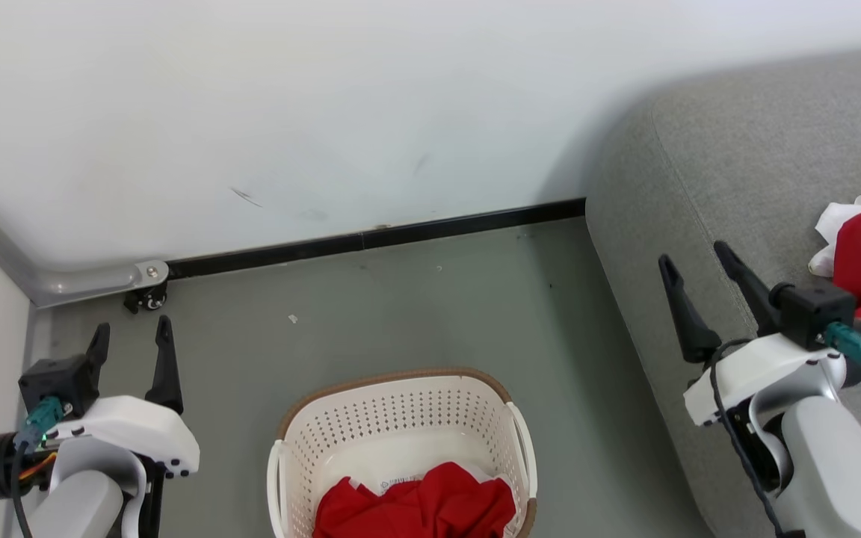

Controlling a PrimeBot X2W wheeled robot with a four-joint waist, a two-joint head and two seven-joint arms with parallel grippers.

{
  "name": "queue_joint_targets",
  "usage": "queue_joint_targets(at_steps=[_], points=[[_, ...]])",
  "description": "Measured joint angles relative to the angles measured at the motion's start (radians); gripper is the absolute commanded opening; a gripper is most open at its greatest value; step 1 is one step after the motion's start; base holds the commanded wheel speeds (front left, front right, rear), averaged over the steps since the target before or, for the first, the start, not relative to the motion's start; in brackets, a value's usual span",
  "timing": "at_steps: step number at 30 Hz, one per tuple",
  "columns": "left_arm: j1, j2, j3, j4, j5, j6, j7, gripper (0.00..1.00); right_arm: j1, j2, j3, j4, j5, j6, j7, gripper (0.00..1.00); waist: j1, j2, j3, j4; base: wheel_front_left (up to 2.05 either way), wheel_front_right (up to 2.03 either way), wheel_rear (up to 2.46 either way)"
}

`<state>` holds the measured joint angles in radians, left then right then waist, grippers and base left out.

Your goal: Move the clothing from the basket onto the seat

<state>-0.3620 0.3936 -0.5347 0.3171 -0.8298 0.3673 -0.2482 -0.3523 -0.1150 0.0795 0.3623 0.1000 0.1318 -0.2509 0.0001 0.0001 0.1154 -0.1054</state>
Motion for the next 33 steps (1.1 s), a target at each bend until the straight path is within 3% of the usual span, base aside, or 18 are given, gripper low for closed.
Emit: queue_joint_targets(at_steps=[33], points=[[0.186,0.032,-0.006,-0.060,0.059,0.018,0.000,1.00,0.235,0.066,-0.072,-0.070,-0.091,0.000,0.026,1.00,-0.0001,0.0000,-0.158,0.057,0.00,0.00,0.00]])
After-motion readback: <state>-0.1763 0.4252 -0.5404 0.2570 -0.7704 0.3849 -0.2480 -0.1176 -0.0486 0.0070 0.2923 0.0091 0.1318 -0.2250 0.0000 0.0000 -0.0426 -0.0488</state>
